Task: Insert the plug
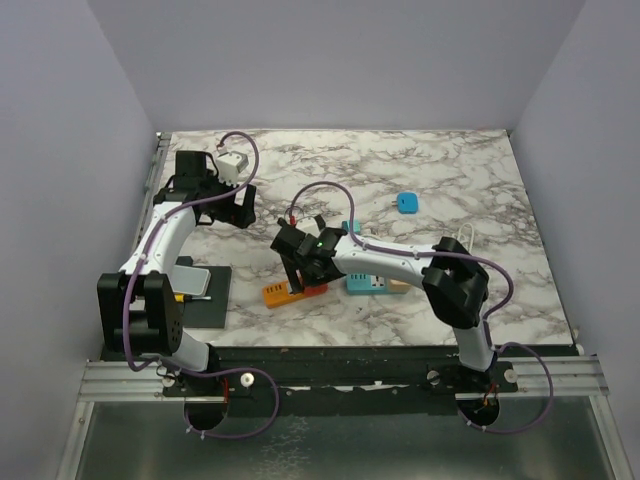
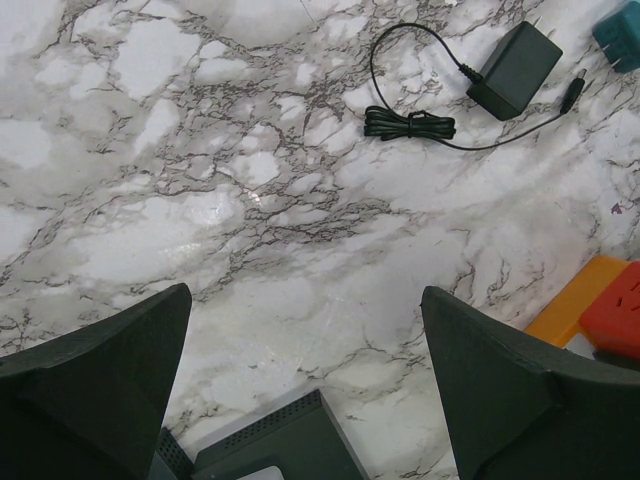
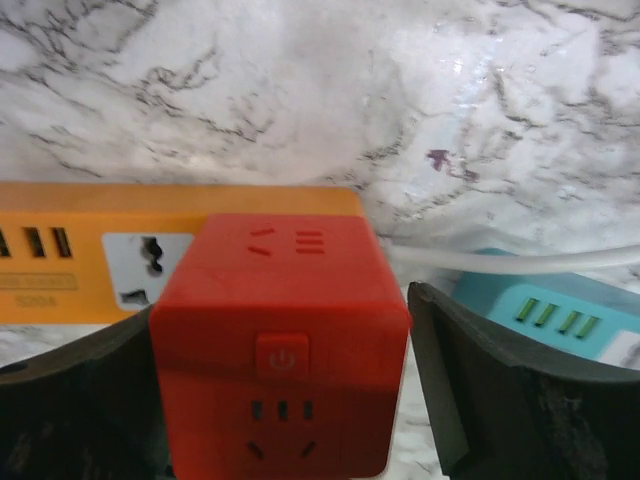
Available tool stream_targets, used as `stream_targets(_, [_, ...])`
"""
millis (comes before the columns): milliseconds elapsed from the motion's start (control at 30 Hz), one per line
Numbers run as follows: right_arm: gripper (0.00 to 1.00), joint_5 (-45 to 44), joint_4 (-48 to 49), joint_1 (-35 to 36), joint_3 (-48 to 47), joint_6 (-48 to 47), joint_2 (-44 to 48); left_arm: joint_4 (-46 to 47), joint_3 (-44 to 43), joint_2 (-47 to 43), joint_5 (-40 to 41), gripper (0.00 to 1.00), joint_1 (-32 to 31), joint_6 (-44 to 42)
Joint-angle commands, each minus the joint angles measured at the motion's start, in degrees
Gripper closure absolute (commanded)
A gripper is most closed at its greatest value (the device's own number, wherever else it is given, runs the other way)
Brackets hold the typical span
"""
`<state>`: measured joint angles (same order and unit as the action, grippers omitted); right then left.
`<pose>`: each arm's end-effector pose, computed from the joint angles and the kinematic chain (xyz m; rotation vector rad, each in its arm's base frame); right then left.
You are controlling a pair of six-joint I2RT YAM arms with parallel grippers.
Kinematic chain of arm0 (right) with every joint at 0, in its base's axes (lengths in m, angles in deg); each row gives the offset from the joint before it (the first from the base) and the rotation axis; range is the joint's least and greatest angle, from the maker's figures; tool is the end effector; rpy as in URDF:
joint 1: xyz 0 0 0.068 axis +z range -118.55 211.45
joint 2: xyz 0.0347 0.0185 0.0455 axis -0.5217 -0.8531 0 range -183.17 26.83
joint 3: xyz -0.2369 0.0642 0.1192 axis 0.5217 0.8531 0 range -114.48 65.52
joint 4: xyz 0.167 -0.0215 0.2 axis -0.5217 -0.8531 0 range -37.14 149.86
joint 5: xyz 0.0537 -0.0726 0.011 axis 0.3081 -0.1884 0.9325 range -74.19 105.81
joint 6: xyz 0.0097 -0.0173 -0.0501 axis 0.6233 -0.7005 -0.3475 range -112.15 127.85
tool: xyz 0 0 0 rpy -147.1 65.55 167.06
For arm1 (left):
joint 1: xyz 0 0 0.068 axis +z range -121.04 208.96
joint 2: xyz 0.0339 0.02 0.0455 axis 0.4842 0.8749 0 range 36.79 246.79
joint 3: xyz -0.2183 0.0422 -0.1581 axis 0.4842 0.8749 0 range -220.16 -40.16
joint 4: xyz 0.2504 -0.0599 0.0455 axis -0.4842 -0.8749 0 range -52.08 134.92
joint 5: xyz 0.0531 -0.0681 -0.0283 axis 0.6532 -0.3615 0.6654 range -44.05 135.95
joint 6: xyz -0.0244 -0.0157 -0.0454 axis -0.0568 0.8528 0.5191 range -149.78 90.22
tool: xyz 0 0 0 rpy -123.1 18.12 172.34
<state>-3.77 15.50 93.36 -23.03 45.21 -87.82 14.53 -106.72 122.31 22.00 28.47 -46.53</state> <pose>0.2048 0.3583 0.1982 -0.4890 2.6194 0.0517 0.3198 -0.0171 0.2731 0.5373 2.3061 -0.3720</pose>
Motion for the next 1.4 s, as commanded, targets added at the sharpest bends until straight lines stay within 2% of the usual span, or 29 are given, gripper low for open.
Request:
stream_targets(0, [0.09,-0.99,-8.51,-0.33,-2.59,-1.34,-1.19,-1.75,-2.95,0.47,-1.03,0.01,-0.04,-0.22])
stream_targets(67, [0.01,-1.39,-8.13,-0.43,-3.99,-2.08,0.61,-1.98,-3.63,1.09,-1.58,0.01,-0.04,-0.2])
stream_targets(100, [0.0,-1.31,-8.29,-0.49,-4.96,-2.48,1.25,-2.14,-3.92,1.33,-1.89,0.01,-0.04,-0.25])
stream_targets(333, [0.0,-0.9,-11.51,-2.52,-12.92,-5.82,7.29,-2.83,-6.67,4.89,-6.8,0.01,-0.04,-0.73])
stream_targets(433, [0.0,-0.27,-11.23,-5.61,-13.27,-7.51,10.84,-2.83,-8.38,7.37,-7.83,0.01,-2.46,-1.21])
stream_targets(500, [0.0,-0.13,-10.75,-8.62,-11.52,-8.22,13.11,-2.79,-9.7,9.39,-7.4,0.01,-5.27,-2.06])
stream_targets(767, [0.13,3.9,-5.55,-22.22,2.93,-9.74,22.6,-3.29,-19.09,22.2,-3.63,0.01,-14.88,-8.19])
stream_targets(933, [0.14,6.12,-4.86,-25.54,7.28,-9.73,25.25,-7.89,-26.94,29.58,-7.78,0.01,-17.52,-13.34])
stream_targets(1067, [0.14,6.38,-3.99,-26.87,9.55,-9.42,26.71,-8.71,-27.23,31.71,-6.12,0.01,-20.59,-18.21])
stream_targets(1200, [0.15,7.44,-2.37,-28.85,11.11,-9.33,28.0,-10.19,-28.36,33.71,-3.08,0.08,-23.29,-20.62])
stream_targets(1367, [0.18,8.77,-0.99,-30.14,12.33,-9.65,27.93,-10.83,-28.16,35.22,-2.96,0.18,-23.45,-20.53])
